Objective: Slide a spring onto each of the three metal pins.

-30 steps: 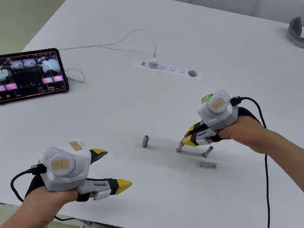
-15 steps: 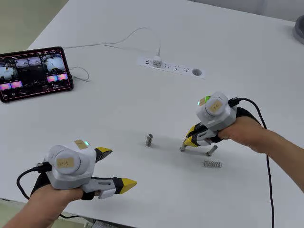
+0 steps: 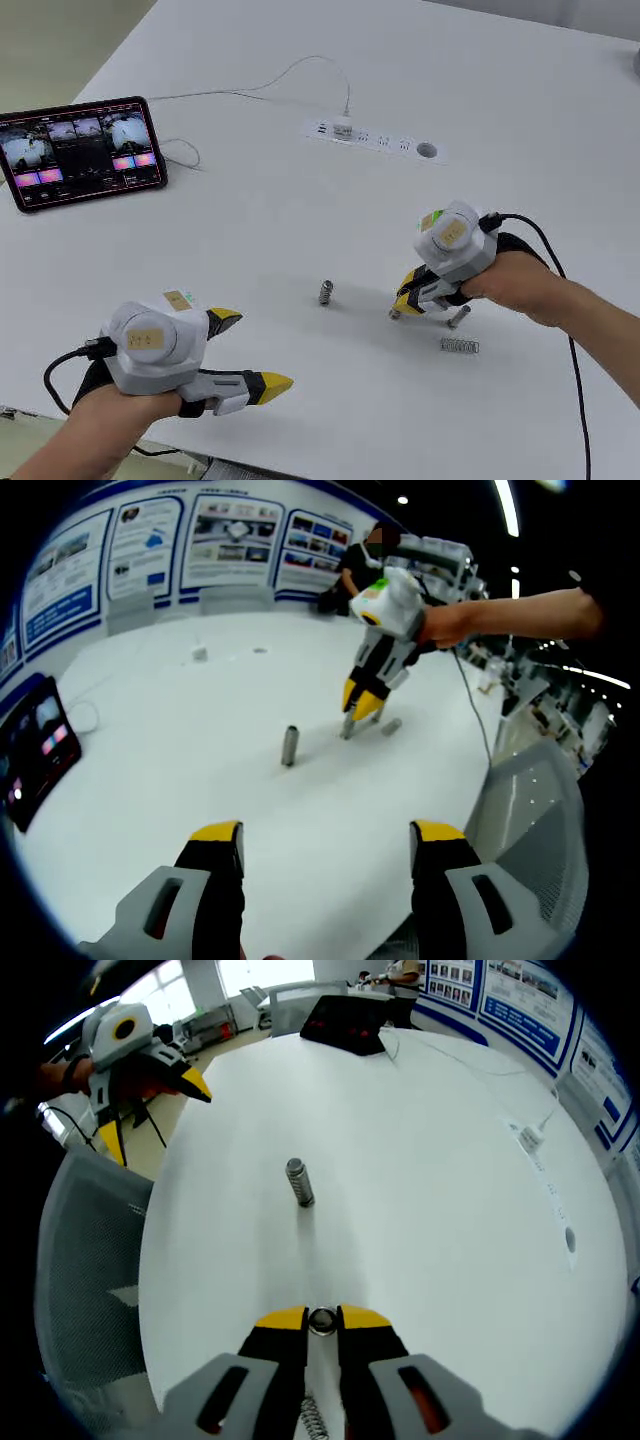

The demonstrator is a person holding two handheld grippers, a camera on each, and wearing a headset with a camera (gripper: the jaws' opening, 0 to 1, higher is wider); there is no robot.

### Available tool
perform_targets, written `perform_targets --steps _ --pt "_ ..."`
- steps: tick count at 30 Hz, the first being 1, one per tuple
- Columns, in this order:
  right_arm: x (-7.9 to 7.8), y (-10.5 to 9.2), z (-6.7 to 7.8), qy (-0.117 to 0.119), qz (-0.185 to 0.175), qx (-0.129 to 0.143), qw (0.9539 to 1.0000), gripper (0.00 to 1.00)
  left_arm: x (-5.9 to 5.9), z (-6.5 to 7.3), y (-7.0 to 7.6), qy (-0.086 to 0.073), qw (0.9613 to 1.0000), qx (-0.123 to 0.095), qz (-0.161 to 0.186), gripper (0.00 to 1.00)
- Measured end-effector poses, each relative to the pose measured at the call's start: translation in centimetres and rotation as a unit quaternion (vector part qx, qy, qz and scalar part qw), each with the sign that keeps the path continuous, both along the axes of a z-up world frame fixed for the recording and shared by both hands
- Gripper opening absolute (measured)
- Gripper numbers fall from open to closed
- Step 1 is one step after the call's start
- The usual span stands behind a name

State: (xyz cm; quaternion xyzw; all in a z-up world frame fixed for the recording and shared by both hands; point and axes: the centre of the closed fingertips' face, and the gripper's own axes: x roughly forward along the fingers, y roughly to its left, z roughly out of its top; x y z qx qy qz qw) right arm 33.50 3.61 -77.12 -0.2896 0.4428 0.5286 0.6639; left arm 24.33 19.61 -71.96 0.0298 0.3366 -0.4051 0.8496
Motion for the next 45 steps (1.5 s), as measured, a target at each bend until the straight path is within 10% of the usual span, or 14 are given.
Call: perform_targets --steps 20,45 --pt "-0.1 0.0 -1.1 0.003 0.001 -0.004 1.0 0.13 0.1 0.0 0.2 0.0 1.0 0.002 0.001 0.69" --pt "-0.3 -0.9 0.7 0.004 -0.048 0.026 0.9985 0.41 0.3 0.9 -0.5 -0.012 0.9999 -0.002 -0.009 0.69"
